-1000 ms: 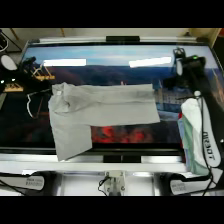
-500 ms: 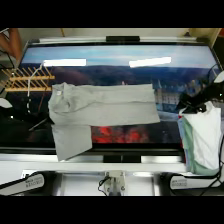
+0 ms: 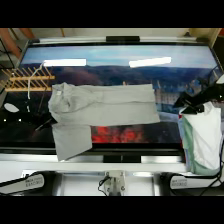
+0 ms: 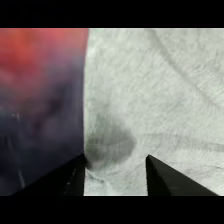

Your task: Fold the shirts.

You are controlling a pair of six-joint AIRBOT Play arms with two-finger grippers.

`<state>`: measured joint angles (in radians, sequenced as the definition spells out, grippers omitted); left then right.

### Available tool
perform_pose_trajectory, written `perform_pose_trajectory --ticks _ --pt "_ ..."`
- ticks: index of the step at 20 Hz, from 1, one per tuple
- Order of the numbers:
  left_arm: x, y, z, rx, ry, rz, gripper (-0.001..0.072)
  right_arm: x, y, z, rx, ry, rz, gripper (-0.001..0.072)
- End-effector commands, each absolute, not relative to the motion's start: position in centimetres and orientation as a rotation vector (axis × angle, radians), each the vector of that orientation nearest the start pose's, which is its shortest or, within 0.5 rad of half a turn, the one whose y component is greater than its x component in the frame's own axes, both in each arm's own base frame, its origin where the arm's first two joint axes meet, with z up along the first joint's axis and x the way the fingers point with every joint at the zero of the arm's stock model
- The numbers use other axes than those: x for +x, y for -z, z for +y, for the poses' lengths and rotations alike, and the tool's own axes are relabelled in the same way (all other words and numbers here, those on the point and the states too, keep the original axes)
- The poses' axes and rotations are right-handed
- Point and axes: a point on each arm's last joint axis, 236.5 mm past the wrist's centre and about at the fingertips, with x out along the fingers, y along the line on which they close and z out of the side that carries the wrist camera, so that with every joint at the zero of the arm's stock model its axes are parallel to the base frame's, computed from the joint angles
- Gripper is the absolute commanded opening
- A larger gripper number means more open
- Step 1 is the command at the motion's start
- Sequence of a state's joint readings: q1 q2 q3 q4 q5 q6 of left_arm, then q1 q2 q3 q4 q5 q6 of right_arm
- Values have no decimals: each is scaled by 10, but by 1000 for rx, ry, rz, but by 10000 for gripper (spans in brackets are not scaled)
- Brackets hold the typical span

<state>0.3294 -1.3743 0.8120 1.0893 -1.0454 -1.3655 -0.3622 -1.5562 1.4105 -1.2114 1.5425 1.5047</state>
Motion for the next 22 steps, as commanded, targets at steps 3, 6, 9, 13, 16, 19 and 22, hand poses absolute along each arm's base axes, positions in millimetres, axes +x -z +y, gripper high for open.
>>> perform_pose_trajectory --ticks 3,6,9,13,16,19,22 --pt "314 114 2 -576 40 1467 37 362 27 -35 435 -70 1617 623" --pt "315 103 2 -566 48 1446 37 355 62 -16 363 -68 1655 621" --pt "316 94 0 -547 64 1427 37 358 83 13 461 -130 1669 620" --pt "314 93 -1 -548 69 1433 37 360 102 29 454 -153 1699 619" --pt "315 90 -1 -546 70 1426 37 359 116 48 417 -179 1728 619" --pt "316 85 0 -540 70 1410 37 359 121 58 402 -177 1734 356" --pt "324 65 -1 -514 104 1390 35 365 104 64 406 -204 1694 78"
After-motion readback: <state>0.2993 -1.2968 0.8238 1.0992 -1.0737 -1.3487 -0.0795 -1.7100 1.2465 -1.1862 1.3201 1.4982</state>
